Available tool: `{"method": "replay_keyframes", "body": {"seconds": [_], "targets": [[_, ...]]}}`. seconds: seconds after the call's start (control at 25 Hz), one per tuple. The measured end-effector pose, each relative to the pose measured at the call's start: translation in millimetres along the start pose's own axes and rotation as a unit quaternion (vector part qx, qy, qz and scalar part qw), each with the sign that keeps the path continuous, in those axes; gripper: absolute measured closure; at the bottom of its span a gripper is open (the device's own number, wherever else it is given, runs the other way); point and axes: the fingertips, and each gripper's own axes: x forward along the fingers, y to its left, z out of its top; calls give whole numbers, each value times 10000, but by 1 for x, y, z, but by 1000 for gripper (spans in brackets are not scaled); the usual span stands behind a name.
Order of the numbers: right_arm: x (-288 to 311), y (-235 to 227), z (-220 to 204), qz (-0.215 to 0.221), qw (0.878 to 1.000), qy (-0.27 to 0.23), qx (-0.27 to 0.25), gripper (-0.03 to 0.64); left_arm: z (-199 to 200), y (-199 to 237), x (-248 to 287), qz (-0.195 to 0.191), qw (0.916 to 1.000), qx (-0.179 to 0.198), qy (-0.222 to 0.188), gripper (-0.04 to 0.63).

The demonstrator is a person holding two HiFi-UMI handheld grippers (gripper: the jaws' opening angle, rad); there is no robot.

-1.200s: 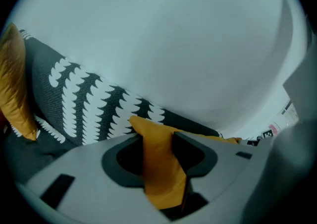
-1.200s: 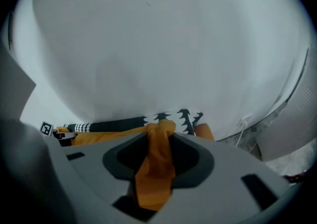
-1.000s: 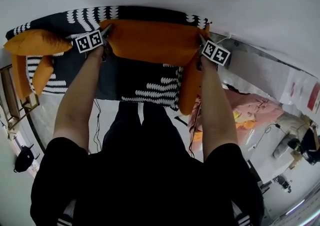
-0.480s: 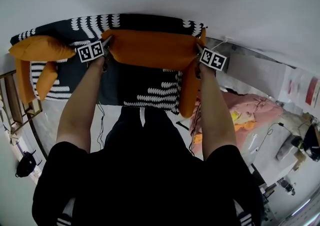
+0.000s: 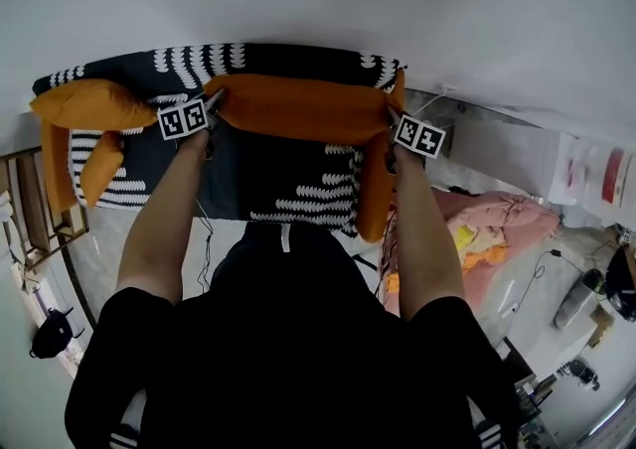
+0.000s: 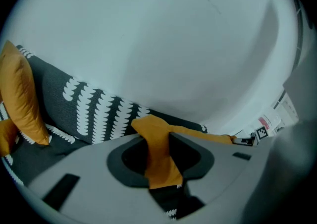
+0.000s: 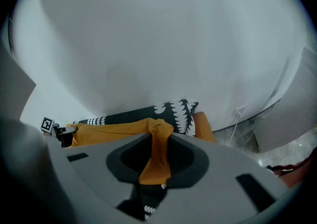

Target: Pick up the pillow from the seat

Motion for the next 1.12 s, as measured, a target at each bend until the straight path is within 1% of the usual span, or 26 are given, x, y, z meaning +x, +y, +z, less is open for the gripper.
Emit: {"method": "replay_keyframes", "body": {"seconds": [0.24,0.36,0.6,0.84,1.12], "targets": [[-27,14,9,80,9998,-194,-16,541,11,-15,-30,-85,9998,88,-160,471],[-41,25,14,158,9994,-305,-93,541,18,-21,-47,-120,9995,179,-232,471],[-72,41,22,248,9981,-502,-250,543,23,-35,-80,-262,9986,231,-385,472],[-106,50,19,347,9966,-688,-299,543,27,-55,-115,-393,9972,320,-549,474],[-145,51,11,388,9948,-881,-323,543,30,-81,-141,-620,9948,418,-684,477]]}}
